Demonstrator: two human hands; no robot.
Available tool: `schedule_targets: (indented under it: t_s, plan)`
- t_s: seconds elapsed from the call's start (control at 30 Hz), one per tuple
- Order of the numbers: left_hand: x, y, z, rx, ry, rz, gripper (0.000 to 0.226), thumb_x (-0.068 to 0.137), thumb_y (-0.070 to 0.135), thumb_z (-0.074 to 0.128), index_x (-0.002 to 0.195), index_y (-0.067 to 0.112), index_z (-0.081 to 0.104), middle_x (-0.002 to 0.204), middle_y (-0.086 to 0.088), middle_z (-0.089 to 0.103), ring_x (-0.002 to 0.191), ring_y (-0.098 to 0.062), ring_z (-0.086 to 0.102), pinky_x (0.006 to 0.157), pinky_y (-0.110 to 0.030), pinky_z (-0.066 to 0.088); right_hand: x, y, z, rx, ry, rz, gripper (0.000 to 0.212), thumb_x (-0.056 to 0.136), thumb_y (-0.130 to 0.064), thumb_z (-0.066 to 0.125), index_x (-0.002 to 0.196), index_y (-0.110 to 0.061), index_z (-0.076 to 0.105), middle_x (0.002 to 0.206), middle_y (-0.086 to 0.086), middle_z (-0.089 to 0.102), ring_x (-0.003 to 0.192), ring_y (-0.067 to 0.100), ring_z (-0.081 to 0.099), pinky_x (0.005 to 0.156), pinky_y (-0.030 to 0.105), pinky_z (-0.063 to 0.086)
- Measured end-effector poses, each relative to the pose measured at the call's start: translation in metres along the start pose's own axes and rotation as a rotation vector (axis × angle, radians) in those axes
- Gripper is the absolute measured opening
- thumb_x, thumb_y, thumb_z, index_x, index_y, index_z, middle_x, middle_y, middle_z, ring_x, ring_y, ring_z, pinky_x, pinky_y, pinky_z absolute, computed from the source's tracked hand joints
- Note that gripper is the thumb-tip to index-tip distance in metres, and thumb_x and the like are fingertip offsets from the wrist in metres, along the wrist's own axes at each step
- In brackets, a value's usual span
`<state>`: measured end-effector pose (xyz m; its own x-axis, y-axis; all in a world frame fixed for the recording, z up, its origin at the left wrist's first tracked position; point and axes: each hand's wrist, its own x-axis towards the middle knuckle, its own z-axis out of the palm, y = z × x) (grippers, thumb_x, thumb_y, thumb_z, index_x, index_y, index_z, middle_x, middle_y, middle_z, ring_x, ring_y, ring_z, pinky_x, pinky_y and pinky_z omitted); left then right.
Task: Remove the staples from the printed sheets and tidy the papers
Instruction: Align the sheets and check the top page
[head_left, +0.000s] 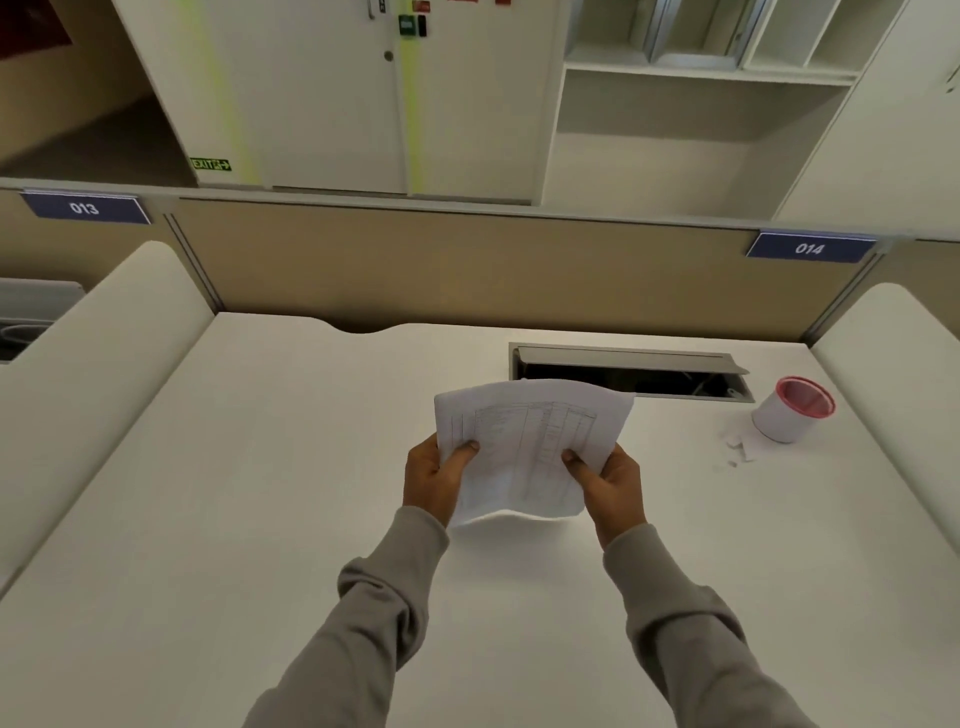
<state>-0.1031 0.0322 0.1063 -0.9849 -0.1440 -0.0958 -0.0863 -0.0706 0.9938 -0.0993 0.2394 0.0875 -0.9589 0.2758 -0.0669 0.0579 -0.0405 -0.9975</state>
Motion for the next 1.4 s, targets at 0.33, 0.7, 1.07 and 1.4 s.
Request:
schedule_targets:
  t_s: [0.33, 0.7, 1.07, 1.4]
  plan:
    - [0.000, -0.020, 0.000, -0.053, 0.061, -0.107, 0.012, 0.074, 0.020, 0.060, 0.081, 0.018, 0.070, 0.082, -0.002, 0.068, 0.084, -0.022, 0.060, 0.081, -0.035, 0.052, -0.004, 0.013, 0.004, -0.096, -0.002, -0.025, 0.032, 0.088, -0.004, 0.069, 0.119, -0.010, 0.063, 0.109, 0.002, 0.070, 0.103, 0.019, 0.066, 0.090, 0.034, 0.055]
    - [0.004, -0.039, 0.008, 0.058, 0.056, -0.150, 0.011, 0.078, 0.021, 0.058, 0.082, 0.015, 0.066, 0.083, -0.004, 0.065, 0.085, -0.024, 0.059, 0.079, -0.035, 0.050, -0.003, 0.030, 0.002, -0.111, 0.013, 0.066, 0.032, 0.087, -0.001, 0.068, 0.113, -0.018, 0.061, 0.105, -0.004, 0.069, 0.101, 0.014, 0.065, 0.087, 0.029, 0.052]
    - [0.034, -0.027, -0.015, -0.032, 0.081, -0.061, 0.030, 0.086, -0.003, 0.070, 0.102, 0.021, 0.063, 0.101, -0.005, 0.071, 0.100, -0.037, 0.067, 0.081, -0.041, 0.057, 0.025, -0.030, -0.016, -0.635, -0.066, -0.311, 0.024, 0.088, -0.019, 0.070, 0.110, -0.012, 0.066, 0.092, -0.002, 0.069, 0.080, 0.019, 0.065, 0.073, 0.028, 0.056]
    - [0.046, 0.045, -0.037, 0.606, -0.135, 0.619, 0.086, 0.074, 0.025, 0.084, 0.147, 0.020, 0.038, 0.151, 0.007, 0.043, 0.138, -0.007, 0.040, 0.113, -0.019, 0.033, 0.028, -0.094, -0.018, -1.157, -0.246, -0.560, 0.018, 0.089, -0.018, 0.069, 0.106, -0.015, 0.064, 0.100, 0.005, 0.071, 0.086, 0.023, 0.065, 0.085, 0.034, 0.054]
